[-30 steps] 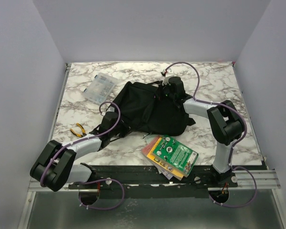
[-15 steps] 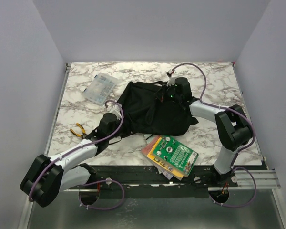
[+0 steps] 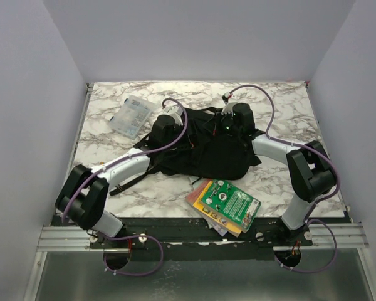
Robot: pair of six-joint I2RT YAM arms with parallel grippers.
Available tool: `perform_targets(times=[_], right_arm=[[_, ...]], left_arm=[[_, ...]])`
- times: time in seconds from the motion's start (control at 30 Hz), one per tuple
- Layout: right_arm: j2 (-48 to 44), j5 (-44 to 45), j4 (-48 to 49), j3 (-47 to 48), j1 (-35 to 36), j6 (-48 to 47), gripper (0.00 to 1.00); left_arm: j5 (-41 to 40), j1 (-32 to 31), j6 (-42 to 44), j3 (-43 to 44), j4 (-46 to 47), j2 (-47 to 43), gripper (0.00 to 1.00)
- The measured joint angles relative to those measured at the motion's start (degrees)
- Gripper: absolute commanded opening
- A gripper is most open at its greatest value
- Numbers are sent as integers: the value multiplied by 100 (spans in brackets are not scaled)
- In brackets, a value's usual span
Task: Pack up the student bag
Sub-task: Zip the student bag at the center of the board.
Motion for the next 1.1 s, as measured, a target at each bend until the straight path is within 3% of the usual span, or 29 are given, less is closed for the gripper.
perform_targets(times=[0.2, 0.27, 0.33, 0.53, 0.8, 1.1], right_arm=[[-66, -31, 0, -4, 0, 127, 0], [-72, -31, 2, -4, 0, 177, 0], [-72, -26, 4, -4, 0, 254, 0], [-68, -4, 2, -2, 0, 393, 0], [249, 570, -238, 385, -22, 688, 0], [1410, 715, -634, 1506, -201, 944, 0]], left_arm=[[-81, -46, 450, 472, -382, 822, 79], [-85, -74, 542, 498, -520, 999, 67], [-105, -118, 601, 501, -601, 1093, 55], [-365, -140, 728, 514, -859, 1250, 0], [-498, -146, 800, 378, -868, 1237, 0], [-603, -153, 778, -42, -411, 1047, 0]])
